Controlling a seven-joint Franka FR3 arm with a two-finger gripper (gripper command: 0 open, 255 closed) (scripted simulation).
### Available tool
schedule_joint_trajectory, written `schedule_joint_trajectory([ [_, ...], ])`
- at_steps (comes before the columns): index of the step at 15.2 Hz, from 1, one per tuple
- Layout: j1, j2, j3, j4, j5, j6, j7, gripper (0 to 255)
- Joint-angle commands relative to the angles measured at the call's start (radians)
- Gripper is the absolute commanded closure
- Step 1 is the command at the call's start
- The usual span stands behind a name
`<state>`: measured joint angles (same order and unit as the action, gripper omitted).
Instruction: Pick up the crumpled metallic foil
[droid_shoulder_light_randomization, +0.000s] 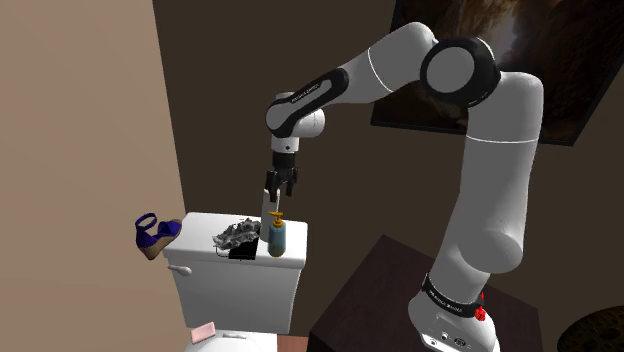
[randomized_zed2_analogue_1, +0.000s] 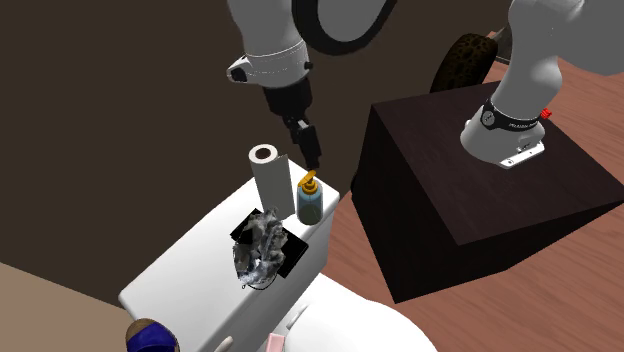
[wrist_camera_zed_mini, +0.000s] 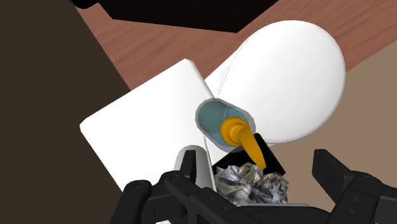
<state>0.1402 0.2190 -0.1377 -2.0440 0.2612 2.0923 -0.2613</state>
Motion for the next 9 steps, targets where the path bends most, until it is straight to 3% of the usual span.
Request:
schedule_joint_trajectory([
  [1,-0.003,0.087,0.01,0.065,0.02,0.012,-0.031,0],
  [9,-0.015,0.414,0.061,0.387,0.056,-0.013,-0.097,0],
])
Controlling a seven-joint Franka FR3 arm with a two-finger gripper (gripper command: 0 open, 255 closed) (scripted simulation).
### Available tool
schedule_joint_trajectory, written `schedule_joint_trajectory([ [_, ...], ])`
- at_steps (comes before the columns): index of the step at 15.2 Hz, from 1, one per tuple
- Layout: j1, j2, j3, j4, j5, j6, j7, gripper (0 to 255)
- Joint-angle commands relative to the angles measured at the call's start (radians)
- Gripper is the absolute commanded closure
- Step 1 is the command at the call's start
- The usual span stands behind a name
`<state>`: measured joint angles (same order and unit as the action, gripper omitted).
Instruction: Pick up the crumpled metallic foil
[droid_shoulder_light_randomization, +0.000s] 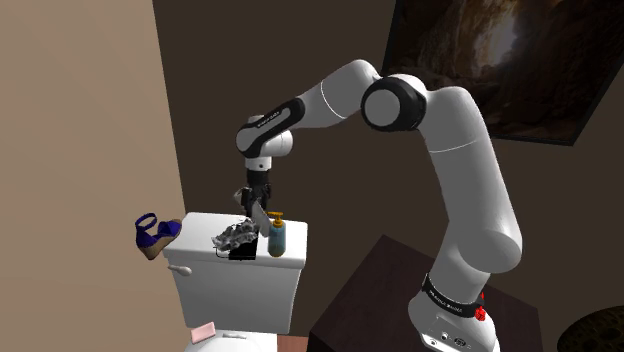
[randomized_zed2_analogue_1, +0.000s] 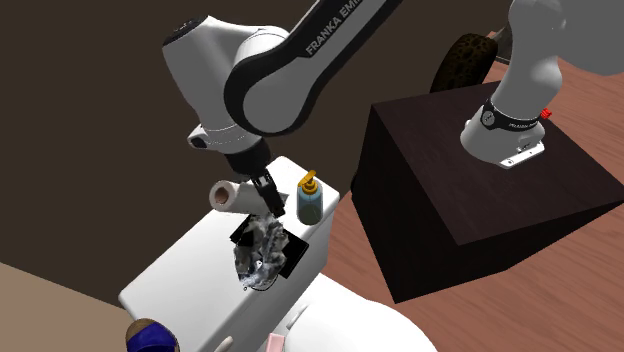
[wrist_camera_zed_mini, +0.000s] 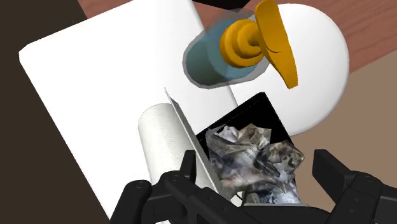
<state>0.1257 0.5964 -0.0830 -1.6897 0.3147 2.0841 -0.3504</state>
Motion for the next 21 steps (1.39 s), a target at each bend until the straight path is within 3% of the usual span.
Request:
schedule_joint_trajectory([
  [1,-0.002,0.079,0.013,0.081,0.003,-0.013,-0.012,0],
  [3,-0.003,0.136,0.021,0.147,0.003,-0.026,-0.017,0],
  [12,-0.006,0.205,0.028,0.158,0.013,0.032,-0.033,0],
  [13,-0.006,0.203,0.027,0.156,0.013,0.03,-0.033,255],
  [21,-0.004,0.206,0.028,0.155,0.014,0.035,-0.032,255],
])
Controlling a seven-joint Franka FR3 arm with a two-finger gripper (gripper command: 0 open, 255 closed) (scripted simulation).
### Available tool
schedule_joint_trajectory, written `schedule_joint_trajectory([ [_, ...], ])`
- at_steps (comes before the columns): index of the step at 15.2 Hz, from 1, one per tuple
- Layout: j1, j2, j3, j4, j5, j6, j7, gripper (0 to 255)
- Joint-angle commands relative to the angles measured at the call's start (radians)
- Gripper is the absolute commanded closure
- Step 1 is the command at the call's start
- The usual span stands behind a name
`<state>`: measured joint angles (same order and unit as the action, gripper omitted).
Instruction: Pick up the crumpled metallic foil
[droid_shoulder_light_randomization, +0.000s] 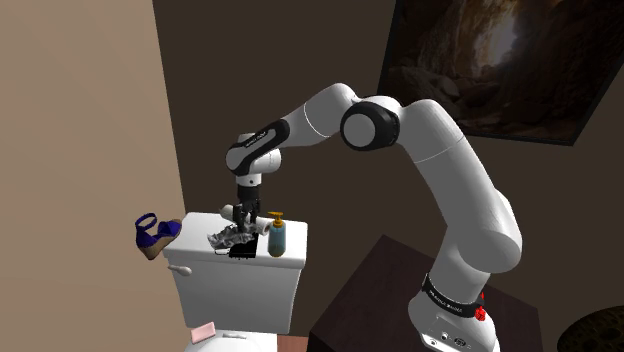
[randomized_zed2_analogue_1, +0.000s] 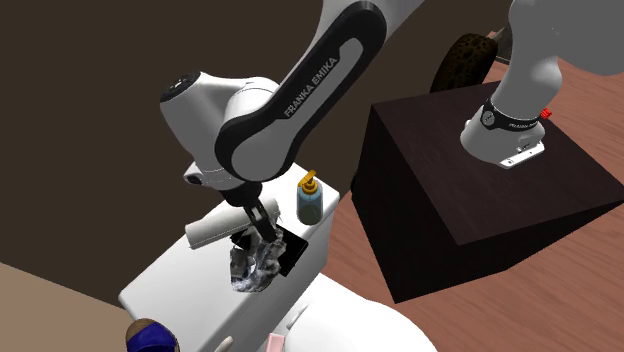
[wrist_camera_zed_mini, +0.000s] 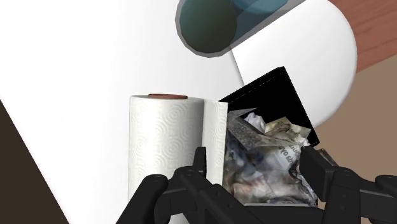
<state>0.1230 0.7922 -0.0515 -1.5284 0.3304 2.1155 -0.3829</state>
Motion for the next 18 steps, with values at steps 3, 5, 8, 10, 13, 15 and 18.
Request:
schedule_joint_trajectory([
  [3,-0.002,-0.01,-0.006,-0.008,-0.005,-0.014,0.003,255],
  [5,-0.001,-0.028,-0.008,-0.011,-0.008,-0.029,0.008,255],
  [8,0.0,-0.055,-0.01,-0.014,-0.012,-0.053,0.014,255],
  [10,0.0,-0.072,-0.012,-0.014,-0.015,-0.069,0.019,255],
  [13,0.001,-0.097,-0.014,-0.014,-0.019,-0.094,0.026,255],
  [15,0.002,-0.114,-0.016,-0.012,-0.022,-0.111,0.031,255],
  [18,0.002,-0.122,-0.017,-0.01,-0.023,-0.121,0.034,255],
])
